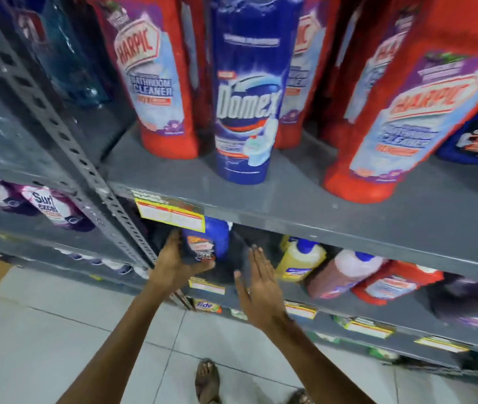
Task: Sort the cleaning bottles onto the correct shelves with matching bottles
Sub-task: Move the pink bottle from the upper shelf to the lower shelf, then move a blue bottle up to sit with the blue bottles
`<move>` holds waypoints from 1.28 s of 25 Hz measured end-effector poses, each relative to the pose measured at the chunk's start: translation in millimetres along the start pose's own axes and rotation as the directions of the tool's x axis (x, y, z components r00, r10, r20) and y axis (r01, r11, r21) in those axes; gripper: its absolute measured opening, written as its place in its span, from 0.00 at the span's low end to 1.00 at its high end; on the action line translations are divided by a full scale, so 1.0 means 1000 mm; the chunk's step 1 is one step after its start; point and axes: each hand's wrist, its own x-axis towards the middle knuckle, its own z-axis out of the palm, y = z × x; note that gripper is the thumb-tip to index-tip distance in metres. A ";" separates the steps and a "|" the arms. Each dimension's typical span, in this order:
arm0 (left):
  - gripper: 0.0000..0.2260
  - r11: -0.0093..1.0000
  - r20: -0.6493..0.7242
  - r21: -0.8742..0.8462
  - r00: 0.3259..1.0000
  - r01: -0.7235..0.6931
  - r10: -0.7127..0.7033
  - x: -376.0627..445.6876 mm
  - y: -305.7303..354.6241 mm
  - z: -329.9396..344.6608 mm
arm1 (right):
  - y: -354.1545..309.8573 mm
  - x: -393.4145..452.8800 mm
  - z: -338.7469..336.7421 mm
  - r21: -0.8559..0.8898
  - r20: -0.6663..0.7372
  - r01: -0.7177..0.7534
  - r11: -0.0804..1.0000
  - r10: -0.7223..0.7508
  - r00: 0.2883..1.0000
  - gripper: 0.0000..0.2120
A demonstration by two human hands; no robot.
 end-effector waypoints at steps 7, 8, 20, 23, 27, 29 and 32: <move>0.28 0.999 0.159 0.047 0.987 0.020 -0.027 0.053 -0.023 -0.014 | 0.024 0.041 0.074 -0.228 0.035 -0.123 0.966 0.135 0.990 0.33; 0.29 0.998 0.178 0.046 0.982 0.049 -0.056 0.057 -0.027 -0.015 | 0.024 0.042 0.078 -0.272 0.015 -0.126 0.954 0.135 0.991 0.34; 0.31 0.991 0.073 -0.137 0.997 0.013 -0.003 0.036 -0.039 -0.011 | 0.021 0.041 0.077 -0.283 0.023 -0.097 0.954 0.107 0.994 0.32; 0.31 0.983 0.044 -0.152 0.993 -0.100 0.108 -0.006 -0.036 -0.012 | 0.017 0.020 0.065 -0.147 -0.013 -0.023 0.989 0.021 1.000 0.29; 0.26 0.973 0.114 -0.144 0.973 -0.182 0.199 -0.066 -0.023 -0.009 | 0.020 -0.038 0.028 0.012 -0.207 0.117 0.993 -0.112 0.972 0.26; 0.26 0.970 0.147 -0.126 0.963 -0.209 0.227 -0.095 -0.010 -0.001 | 0.025 -0.071 -0.004 0.047 -0.299 0.164 0.985 -0.143 0.943 0.26; 0.27 0.951 0.166 -0.133 0.939 -0.281 0.301 -0.136 0.025 0.017 | 0.030 -0.112 -0.067 -0.008 -0.427 0.287 0.958 -0.262 0.865 0.24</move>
